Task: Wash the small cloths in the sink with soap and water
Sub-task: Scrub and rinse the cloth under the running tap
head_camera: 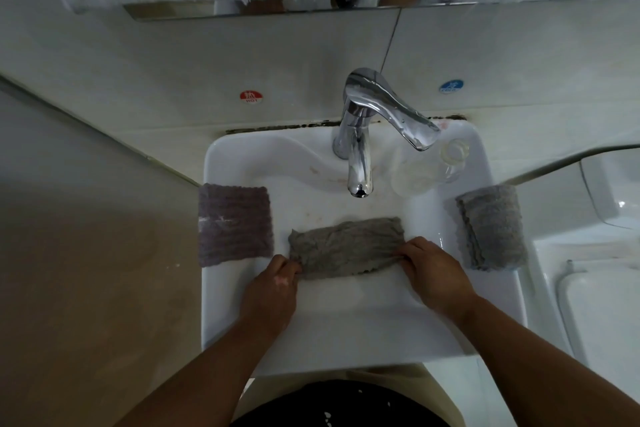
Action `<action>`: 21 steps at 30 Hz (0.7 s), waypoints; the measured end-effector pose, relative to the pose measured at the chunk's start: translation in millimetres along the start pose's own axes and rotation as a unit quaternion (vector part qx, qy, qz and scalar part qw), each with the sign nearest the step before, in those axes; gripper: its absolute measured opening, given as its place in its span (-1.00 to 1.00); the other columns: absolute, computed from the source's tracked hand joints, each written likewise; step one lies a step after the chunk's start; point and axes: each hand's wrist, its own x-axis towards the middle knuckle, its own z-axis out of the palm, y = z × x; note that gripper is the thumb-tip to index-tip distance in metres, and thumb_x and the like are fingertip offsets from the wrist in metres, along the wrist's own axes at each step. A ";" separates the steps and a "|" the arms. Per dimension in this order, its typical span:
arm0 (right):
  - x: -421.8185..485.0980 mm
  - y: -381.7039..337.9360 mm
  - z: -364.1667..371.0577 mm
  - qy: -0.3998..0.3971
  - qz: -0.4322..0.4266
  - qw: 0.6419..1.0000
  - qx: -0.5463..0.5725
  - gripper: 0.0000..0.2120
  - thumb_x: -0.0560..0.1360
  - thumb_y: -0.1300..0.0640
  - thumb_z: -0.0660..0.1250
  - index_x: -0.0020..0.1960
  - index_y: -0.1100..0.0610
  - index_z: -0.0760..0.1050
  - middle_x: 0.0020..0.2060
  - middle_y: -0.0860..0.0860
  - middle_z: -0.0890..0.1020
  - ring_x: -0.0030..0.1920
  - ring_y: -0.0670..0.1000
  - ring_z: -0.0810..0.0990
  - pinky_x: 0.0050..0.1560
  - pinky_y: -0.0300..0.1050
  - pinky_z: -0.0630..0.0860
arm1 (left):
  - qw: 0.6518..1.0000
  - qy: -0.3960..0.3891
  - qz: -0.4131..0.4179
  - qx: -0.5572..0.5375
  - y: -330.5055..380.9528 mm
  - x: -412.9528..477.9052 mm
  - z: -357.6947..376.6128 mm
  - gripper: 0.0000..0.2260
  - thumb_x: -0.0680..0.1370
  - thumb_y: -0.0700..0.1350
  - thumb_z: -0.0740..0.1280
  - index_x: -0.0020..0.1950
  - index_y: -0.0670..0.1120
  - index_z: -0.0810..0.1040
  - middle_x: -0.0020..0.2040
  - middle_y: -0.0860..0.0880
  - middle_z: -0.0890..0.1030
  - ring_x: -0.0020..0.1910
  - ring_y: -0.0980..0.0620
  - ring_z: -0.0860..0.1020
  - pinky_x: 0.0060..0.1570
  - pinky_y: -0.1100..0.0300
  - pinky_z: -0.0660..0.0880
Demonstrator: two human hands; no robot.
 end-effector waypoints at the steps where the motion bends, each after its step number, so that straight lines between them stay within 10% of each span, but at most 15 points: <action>1: -2.9 -0.4 -0.6 0.012 -0.006 1.000 0.004 -0.82 0.62 0.03 0.24 0.11 0.02 0.60 -0.01 -0.07 0.58 -0.09 0.04 0.61 -0.19 0.00 0.59 | 1.000 0.015 0.011 0.004 -0.1 0.2 -2.8 -0.78 0.55 -0.07 0.18 -0.09 -0.02 0.62 -0.10 0.04 0.54 -0.43 -0.03 0.56 -0.49 0.15 0.51; 7: -17.6 -11.9 -12.9 0.040 -0.042 0.995 0.083 -0.84 0.66 0.09 0.19 0.09 0.08 0.54 -0.04 -0.07 0.55 -0.13 -0.05 0.57 -0.15 -0.12 0.55 | 0.991 0.031 -0.016 -0.129 -1.0 -2.5 -18.6 -0.72 0.63 -0.05 0.18 0.07 -0.15 0.63 0.09 -0.02 0.62 -0.12 0.10 0.60 -0.05 0.17 0.58; 14: -12.4 -22.8 -51.2 0.035 0.022 0.986 0.161 -0.88 0.59 0.19 0.32 -0.06 0.00 0.57 -0.42 -0.09 0.61 -0.40 -0.11 0.58 -0.33 -0.19 0.49 | 0.972 -0.014 -0.042 -0.231 10.5 5.1 -59.8 -0.83 0.66 -0.17 0.25 0.04 0.12 0.51 -0.32 0.11 0.62 -0.33 0.18 0.60 -0.29 0.25 0.52; 21: 28.4 -11.7 -28.9 -0.038 0.134 0.974 0.180 -0.86 0.62 0.03 0.32 0.16 -0.06 0.57 -0.09 -0.14 0.66 -0.11 -0.14 0.61 -0.12 -0.41 0.42 | 0.971 -0.046 -0.120 -0.200 1.3 36.3 -37.1 -0.86 0.65 -0.14 0.28 0.18 0.05 0.48 -0.35 0.13 0.52 -0.36 0.23 0.50 -0.27 0.32 0.39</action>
